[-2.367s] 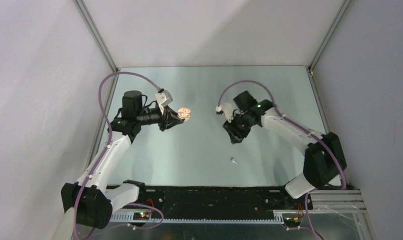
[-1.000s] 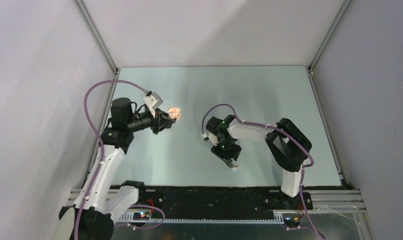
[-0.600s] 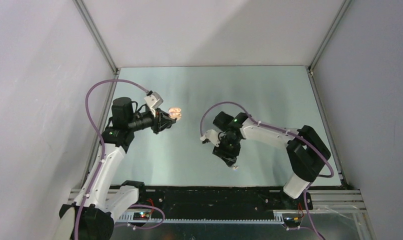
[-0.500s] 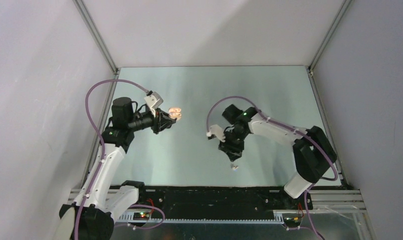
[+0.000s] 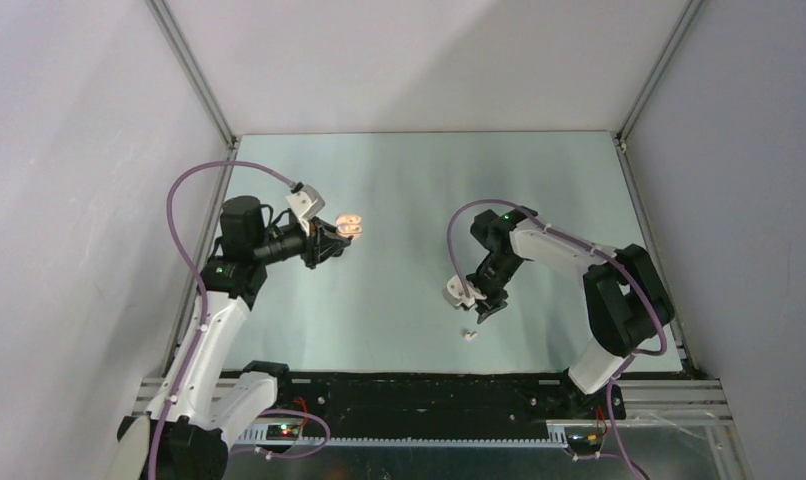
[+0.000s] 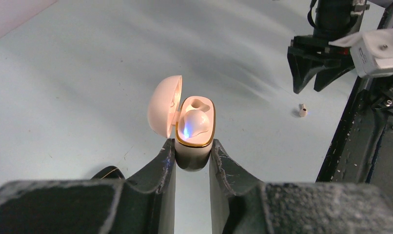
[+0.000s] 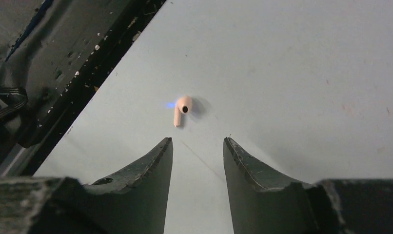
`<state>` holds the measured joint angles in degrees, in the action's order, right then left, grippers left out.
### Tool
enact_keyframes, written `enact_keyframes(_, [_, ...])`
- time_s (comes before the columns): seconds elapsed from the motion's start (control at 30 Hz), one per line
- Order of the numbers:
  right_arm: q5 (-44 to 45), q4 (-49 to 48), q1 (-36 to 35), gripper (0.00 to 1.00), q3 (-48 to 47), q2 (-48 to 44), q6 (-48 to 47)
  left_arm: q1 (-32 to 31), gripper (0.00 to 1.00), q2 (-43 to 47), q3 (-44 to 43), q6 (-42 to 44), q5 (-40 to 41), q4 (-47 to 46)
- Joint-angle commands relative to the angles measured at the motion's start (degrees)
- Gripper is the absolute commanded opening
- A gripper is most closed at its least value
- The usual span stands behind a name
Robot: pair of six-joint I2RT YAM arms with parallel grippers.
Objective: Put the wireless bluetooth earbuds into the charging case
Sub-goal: Pick up the earbud from the center of the board.
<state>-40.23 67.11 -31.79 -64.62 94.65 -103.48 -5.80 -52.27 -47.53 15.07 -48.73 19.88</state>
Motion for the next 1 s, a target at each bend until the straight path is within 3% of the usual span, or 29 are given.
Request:
enact_keyframes(0.0, [-1.48,3.74,-2.31,0.46,-0.06,2.48,-11.65,0.88,0.0,1.51,0.72,0.84,-0.52,-1.3])
enact_keyframes(0.33, [1.08,5.13,-5.4,0.37,-1.48,8.45,-17.62,2.47,0.0,2.0,0.94,0.66,-0.64,-1.05])
enact_keyframes(0.53, [3.4,6.79,-5.54,0.38,-2.2,10.33,-21.36,3.09,0.0,2.09,1.01,0.58,-0.66,-0.8])
enact_keyframes(0.97, [2.8,6.72,-7.35,0.37,-5.39,14.18,-17.65,3.51,0.0,2.69,1.81,0.35,-1.27,-0.69])
